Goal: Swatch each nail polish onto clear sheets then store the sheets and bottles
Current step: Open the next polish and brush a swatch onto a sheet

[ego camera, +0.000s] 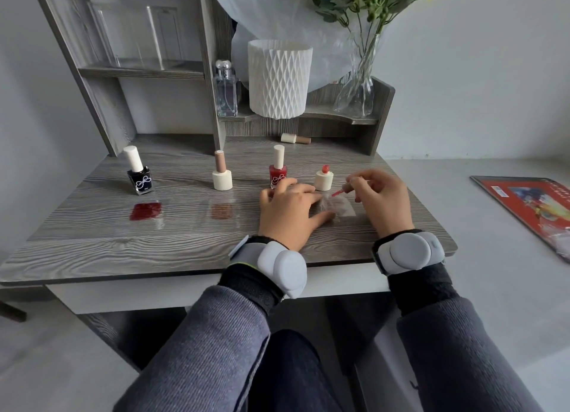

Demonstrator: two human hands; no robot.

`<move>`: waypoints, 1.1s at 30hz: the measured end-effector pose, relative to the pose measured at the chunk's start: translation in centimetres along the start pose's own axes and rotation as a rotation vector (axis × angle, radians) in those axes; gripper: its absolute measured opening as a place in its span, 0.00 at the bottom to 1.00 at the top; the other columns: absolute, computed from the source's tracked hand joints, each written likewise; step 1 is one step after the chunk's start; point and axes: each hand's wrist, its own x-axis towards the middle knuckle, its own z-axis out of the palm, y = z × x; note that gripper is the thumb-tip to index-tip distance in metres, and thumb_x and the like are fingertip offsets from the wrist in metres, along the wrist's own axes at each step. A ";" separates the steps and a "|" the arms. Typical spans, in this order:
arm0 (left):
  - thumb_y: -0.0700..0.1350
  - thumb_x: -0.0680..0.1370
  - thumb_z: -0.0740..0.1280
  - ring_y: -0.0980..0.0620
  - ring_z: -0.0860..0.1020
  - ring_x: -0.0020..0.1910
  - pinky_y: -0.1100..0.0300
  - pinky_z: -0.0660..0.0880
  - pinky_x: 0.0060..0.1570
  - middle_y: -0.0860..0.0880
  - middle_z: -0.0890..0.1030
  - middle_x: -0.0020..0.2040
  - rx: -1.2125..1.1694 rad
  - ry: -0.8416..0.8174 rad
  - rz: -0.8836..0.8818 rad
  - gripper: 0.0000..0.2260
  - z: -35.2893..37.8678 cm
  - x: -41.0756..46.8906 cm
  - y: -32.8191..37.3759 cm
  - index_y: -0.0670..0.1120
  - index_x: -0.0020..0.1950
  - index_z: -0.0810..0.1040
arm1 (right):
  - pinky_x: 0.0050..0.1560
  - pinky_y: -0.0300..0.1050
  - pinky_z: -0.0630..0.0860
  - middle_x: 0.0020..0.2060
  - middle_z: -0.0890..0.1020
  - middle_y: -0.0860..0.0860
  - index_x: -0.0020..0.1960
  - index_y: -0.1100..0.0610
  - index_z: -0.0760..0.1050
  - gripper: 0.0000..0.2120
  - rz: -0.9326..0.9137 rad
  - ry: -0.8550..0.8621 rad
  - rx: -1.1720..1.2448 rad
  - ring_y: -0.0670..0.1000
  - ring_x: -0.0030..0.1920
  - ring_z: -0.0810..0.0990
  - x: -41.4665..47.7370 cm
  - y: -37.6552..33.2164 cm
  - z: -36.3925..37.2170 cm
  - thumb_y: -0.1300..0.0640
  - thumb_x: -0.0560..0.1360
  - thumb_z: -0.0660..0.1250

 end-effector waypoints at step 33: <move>0.66 0.74 0.61 0.53 0.63 0.66 0.51 0.57 0.58 0.61 0.74 0.63 0.031 0.048 0.025 0.23 0.3 0.0 -0.1 0.55 0.63 0.77 | 0.36 0.43 0.69 0.28 0.74 0.45 0.43 0.56 0.81 0.04 -0.109 0.089 -0.346 0.51 0.34 0.74 -0.1 0.4 0.4 0.59 0.73 0.67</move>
